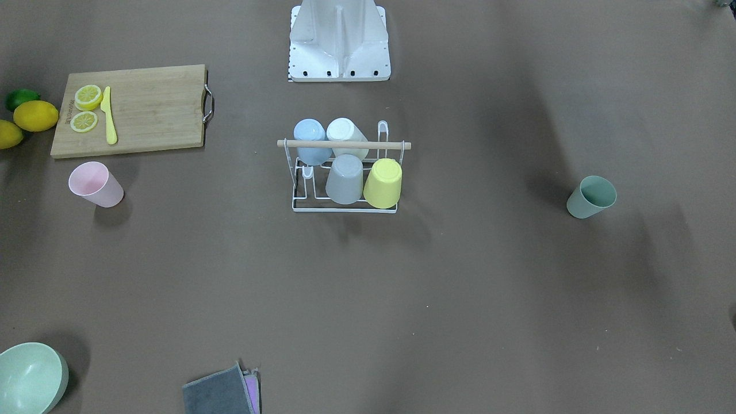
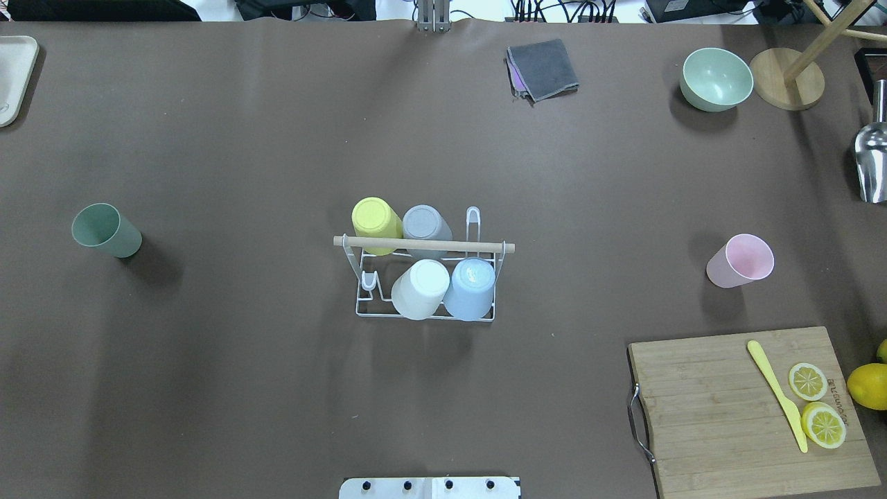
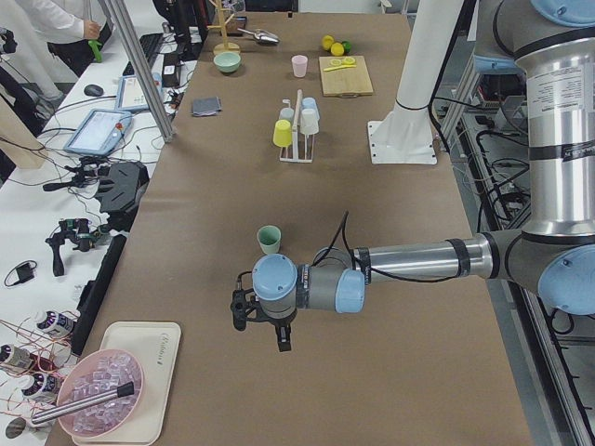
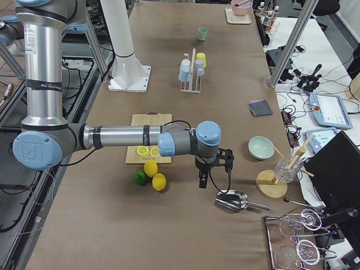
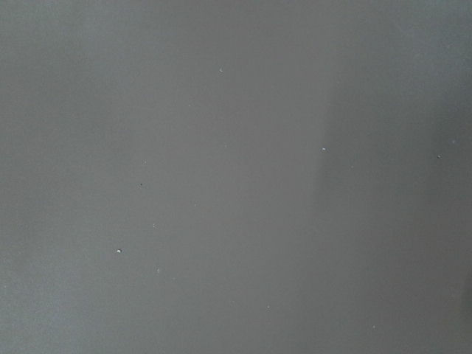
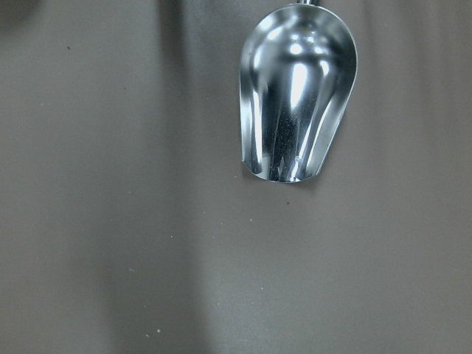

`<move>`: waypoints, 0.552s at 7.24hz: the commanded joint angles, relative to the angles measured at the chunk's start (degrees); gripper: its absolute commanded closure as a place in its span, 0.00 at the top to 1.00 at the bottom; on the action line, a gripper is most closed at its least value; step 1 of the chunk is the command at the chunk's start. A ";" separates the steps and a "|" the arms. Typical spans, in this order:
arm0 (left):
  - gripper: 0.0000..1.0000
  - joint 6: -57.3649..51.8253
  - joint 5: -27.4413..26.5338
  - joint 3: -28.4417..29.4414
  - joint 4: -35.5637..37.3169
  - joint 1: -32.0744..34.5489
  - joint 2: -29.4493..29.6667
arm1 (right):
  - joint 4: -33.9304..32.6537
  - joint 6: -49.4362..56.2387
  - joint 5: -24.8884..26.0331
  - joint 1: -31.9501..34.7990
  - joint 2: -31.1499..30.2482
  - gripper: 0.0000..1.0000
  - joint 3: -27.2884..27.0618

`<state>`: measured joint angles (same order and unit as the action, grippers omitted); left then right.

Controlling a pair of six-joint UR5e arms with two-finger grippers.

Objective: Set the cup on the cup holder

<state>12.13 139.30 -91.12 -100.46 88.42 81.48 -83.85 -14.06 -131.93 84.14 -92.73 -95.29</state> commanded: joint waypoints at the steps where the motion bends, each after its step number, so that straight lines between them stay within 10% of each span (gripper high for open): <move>1: 0.98 0.00 0.01 -0.02 0.00 0.00 0.09 | 0.00 0.00 0.01 -0.20 0.18 0.97 0.28; 4: 0.98 0.00 0.01 -0.02 0.00 0.09 0.43 | -0.17 0.00 -0.08 -0.55 0.79 0.96 0.63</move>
<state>12.13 139.31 -91.14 -100.46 88.43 81.65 -83.89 -14.04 -131.98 83.82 -92.37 -94.75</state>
